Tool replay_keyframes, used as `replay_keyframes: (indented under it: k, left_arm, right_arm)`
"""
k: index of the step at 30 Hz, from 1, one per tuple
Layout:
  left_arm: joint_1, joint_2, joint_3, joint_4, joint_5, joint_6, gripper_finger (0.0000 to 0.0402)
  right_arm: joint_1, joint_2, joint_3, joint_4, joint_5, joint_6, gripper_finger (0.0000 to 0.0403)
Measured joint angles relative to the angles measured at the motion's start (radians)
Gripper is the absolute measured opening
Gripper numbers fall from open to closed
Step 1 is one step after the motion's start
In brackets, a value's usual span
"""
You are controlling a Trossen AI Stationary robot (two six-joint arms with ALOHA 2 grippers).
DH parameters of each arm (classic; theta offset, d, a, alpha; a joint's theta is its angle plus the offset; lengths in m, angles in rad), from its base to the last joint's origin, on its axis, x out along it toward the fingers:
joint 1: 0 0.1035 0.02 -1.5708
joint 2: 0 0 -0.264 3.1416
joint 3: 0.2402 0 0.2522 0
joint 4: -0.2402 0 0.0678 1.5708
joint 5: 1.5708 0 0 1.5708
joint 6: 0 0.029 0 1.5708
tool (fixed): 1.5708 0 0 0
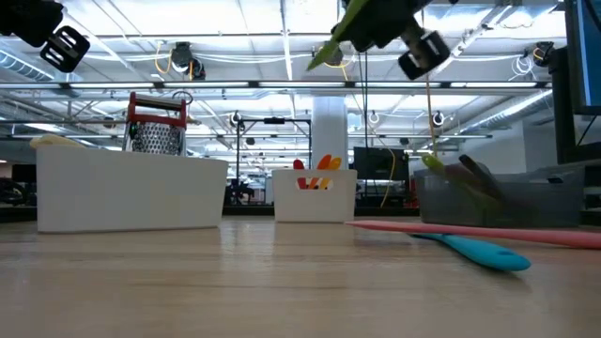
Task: Pick & Place Kitchen Items
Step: Put the green spatula into the top white bin
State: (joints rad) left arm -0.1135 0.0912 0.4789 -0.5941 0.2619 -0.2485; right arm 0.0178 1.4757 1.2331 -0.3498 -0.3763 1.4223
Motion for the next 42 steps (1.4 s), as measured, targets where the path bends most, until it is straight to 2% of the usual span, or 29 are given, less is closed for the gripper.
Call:
replay_keyframes:
  k: [10,21,33,42]
  left_arm:
    - [0.000,0.000,0.000,0.001,-0.001,-0.022,0.0070]
    - [0.000,0.000,0.000,0.000,-0.001,-0.017,0.0070]
    - [0.000,0.000,0.000,-0.001,-0.002,-0.015,0.0070]
    - [0.000,0.000,0.000,0.000,-0.002,-0.019,0.0070]
  right_arm:
    - [-0.253,0.000,-0.001,0.101,-0.211,-0.119,0.0001]
    - [-0.532,0.025,0.000,0.242,-0.457,-0.060,0.0000]
    - [-0.649,0.222,0.000,0.495,-0.699,0.127,0.0000]
    - [-0.719,0.358,-0.001,0.503,-0.728,0.136,0.0000]
